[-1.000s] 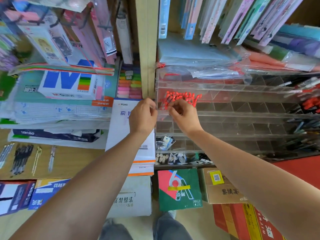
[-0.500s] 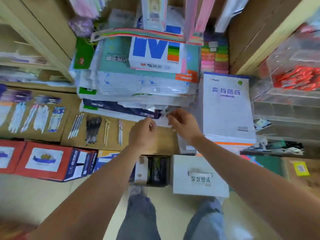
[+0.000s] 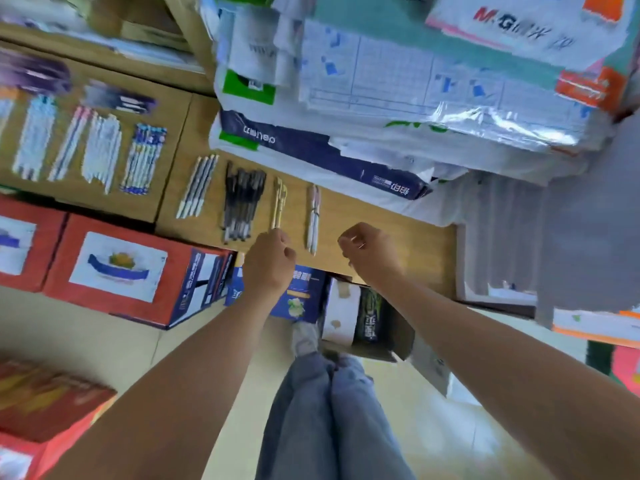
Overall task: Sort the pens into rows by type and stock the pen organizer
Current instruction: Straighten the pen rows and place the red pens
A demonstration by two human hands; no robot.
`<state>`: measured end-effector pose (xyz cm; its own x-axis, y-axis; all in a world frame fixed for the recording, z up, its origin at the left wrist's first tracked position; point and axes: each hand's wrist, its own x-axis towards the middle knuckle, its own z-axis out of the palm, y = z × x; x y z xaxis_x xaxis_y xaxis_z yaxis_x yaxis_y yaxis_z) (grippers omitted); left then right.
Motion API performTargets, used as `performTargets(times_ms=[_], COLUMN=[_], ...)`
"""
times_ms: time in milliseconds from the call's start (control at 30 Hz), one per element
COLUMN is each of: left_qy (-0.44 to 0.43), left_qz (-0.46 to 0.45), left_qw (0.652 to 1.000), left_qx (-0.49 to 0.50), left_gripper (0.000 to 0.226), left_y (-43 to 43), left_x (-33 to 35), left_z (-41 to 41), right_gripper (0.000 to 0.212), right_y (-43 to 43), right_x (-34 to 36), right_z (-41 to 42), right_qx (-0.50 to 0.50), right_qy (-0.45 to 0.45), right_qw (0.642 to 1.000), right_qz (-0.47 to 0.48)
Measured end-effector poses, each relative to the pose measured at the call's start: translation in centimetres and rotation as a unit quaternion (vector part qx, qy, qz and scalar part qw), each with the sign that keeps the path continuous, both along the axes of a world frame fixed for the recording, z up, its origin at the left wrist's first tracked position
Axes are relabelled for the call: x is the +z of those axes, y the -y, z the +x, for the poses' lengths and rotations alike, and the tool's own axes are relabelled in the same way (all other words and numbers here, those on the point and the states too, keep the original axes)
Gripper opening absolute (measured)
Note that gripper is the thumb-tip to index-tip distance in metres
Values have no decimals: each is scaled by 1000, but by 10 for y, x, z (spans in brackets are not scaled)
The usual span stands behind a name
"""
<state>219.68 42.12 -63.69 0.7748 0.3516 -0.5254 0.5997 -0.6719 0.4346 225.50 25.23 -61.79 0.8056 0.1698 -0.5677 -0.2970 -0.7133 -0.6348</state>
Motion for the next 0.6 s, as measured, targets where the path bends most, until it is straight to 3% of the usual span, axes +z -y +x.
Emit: performTargets(times_ms=[100, 400, 600], left_qy=[6, 39, 31], left_qz=[18, 118, 155], left_qw=[1000, 990, 986], left_qx=[5, -71, -48], left_gripper=[26, 45, 43], left_y=[-16, -16, -14], left_x=[-31, -102, -113], left_z=[9, 42, 55], right_gripper=[14, 56, 48], right_y=[-26, -67, -65], right_x=[-41, -119, -121], right_z=[11, 45, 54], right_qx=[-7, 37, 87], right_qy=[-11, 7, 11], right_qw=[999, 983, 970], right_qz=[-36, -181, -226])
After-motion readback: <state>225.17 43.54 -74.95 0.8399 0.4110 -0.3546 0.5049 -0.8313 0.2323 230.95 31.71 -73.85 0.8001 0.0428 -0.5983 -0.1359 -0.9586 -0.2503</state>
